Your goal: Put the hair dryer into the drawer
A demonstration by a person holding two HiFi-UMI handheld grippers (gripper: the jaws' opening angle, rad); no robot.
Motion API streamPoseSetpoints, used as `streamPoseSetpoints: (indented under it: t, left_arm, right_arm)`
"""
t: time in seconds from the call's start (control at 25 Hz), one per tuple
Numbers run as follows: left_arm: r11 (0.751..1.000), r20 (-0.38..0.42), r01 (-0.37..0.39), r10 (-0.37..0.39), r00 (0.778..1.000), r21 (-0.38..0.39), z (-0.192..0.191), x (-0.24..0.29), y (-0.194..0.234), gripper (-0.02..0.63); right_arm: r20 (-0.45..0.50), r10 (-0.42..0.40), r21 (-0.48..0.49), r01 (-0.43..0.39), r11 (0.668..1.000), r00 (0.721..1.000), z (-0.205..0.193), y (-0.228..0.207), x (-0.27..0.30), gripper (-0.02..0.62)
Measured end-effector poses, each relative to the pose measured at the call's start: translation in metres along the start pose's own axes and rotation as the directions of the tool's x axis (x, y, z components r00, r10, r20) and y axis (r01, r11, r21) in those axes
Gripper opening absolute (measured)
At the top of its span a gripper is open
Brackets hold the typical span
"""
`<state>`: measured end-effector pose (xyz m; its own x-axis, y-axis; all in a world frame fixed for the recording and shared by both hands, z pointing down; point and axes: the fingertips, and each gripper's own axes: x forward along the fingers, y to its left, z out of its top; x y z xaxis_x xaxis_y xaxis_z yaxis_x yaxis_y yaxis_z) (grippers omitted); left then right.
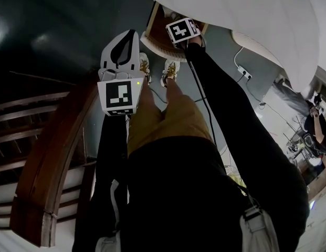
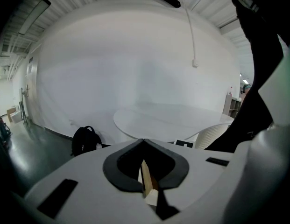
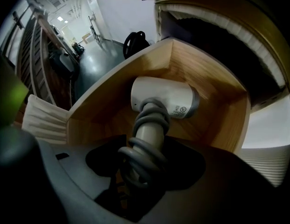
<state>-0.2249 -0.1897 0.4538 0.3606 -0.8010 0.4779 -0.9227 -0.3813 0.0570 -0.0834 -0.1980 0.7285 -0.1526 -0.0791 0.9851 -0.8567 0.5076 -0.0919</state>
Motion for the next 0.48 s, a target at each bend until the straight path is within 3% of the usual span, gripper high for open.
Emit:
streamPoseSetpoints:
  t: [0.28,0.48]
  left_arm:
    - [1.000,-0.016,0.013,-0.013,1.000,0.005,-0.007,0.003,0.006,0.015]
    - [1.000,-0.013,0.014,-0.014,1.000,0.007,-0.007,0.001,0.012,0.015]
  right_arm:
    - [-0.065,-0.019,-0.013,0.018,1.000,0.998,-0.006,-0.002,0.010,0.274]
    - [-0.030,-0.036,-0.027,0.035,0.999,0.999,-0.001,0.001,0.005,0.288]
